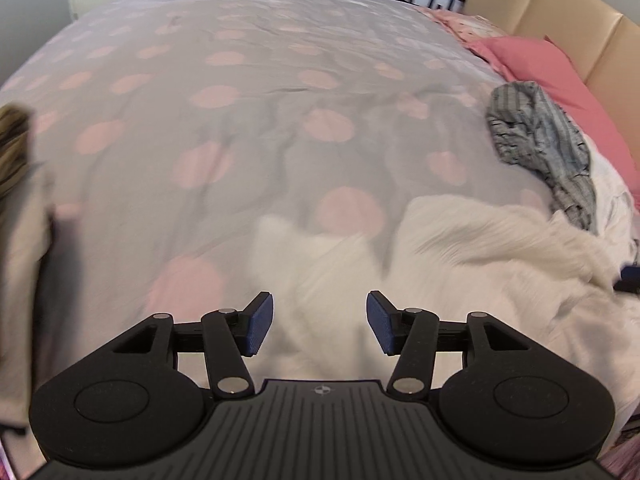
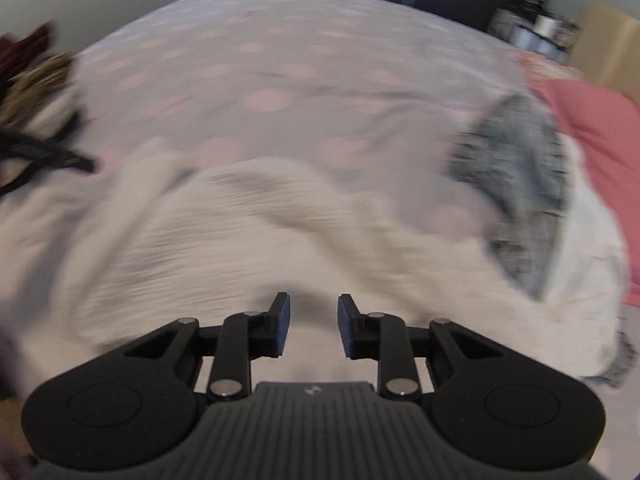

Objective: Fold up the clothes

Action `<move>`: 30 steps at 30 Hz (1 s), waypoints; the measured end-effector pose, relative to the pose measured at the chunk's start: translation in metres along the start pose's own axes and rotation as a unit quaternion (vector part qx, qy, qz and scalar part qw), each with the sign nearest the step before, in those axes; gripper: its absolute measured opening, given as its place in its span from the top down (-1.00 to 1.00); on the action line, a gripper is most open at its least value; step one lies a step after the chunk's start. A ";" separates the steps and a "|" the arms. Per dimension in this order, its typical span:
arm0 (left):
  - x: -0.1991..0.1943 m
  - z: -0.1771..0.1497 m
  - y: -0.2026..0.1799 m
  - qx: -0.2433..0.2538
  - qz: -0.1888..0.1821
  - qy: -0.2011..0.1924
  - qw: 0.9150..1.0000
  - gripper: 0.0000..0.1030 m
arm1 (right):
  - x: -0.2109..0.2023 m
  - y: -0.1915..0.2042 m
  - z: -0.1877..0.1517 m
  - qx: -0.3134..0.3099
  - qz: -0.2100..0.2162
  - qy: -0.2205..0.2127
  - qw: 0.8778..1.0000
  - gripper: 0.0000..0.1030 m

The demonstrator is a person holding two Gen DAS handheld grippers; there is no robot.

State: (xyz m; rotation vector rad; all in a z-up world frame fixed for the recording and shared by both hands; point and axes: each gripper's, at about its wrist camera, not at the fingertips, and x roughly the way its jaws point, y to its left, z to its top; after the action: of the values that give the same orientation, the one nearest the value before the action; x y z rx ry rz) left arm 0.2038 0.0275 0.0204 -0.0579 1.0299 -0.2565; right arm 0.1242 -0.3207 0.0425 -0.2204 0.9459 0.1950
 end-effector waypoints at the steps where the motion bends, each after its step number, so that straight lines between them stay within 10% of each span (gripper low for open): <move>1: 0.006 0.007 -0.006 0.002 -0.007 0.004 1.000 -0.04 | 0.007 -0.023 0.005 0.016 -0.020 0.001 1.000 0.43; 11: 0.088 0.036 -0.004 -0.009 0.048 0.078 0.996 0.02 | 0.124 -0.142 0.030 0.151 -0.027 0.039 0.987 0.16; 15: 0.101 0.033 0.014 -0.031 0.048 0.096 0.994 0.54 | 0.160 -0.147 0.027 0.181 -0.009 0.063 0.981 0.21; 18: 0.102 0.031 0.024 -0.041 0.037 0.092 0.994 0.92 | 0.164 -0.145 0.027 0.176 -0.016 0.063 0.982 0.60; 30: -0.027 0.096 0.064 -0.058 0.056 -0.099 0.992 1.00 | 0.043 -0.193 0.048 0.270 -0.084 -0.108 0.953 0.82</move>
State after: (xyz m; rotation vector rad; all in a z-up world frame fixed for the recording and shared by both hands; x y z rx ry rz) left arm 0.2850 0.0889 0.0817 -0.1287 0.8460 -0.0860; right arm 0.2362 -0.4906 0.0543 0.2233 0.7264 -0.1962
